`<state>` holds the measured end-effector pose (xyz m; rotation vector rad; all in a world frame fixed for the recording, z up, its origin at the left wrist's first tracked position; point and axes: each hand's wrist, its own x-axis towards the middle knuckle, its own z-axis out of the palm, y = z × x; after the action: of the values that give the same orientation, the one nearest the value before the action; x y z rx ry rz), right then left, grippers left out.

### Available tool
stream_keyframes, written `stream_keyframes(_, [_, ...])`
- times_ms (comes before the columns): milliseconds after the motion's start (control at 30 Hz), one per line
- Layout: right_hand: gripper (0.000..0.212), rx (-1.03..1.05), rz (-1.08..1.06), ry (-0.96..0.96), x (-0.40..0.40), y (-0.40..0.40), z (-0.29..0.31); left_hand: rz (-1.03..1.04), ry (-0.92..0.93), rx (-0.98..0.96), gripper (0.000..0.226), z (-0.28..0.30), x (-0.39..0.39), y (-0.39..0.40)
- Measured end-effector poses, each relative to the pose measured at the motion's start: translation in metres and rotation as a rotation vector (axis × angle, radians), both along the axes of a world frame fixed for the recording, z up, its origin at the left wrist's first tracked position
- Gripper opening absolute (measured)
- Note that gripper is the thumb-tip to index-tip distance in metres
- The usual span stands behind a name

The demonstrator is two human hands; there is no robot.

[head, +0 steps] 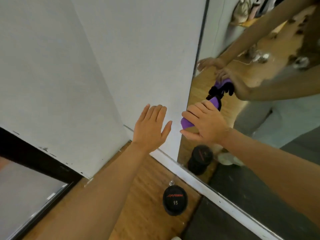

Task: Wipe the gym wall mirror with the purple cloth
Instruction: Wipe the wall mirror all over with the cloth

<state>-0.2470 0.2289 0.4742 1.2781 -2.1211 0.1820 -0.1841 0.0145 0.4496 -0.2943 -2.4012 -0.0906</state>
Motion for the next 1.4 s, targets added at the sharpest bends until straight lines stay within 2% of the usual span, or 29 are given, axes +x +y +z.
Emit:
stream_keyframes(233, [0.047,-0.039,-0.044,0.246,-0.03,0.014,0.088,-0.095,0.148,-0.036,0.053,0.074,-0.046,0.008])
stream_keyframes(400, [0.054,-0.036,-0.065,0.402,-0.042,0.014,0.129,-0.198,0.254,-0.057,0.052,0.12,-0.076,0.009])
stream_keyframes(600, [0.055,-0.04,-0.192,0.574,-0.044,0.005,0.189,-0.321,0.41,-0.11,0.05,0.176,-0.113,-0.007])
stream_keyframes(867, [0.049,0.071,-0.307,0.761,-0.045,0.006,0.299,-0.49,0.591,-0.096,0.045,0.265,-0.16,-0.005])
stream_keyframes(1067, [0.05,0.148,-0.373,0.92,-0.049,0.011,0.389,-0.571,0.635,-0.043,0.046,0.336,-0.18,0.02])
stream_keyframes(1200, [0.042,0.092,-0.413,0.99,-0.049,0.007,0.445,-0.583,0.693,0.045,0.047,0.385,-0.187,0.032])
stream_keyframes(1400, [0.039,-0.157,-0.49,1.037,-0.05,0.004,0.527,-0.556,0.795,0.179,0.052,0.449,-0.199,0.042])
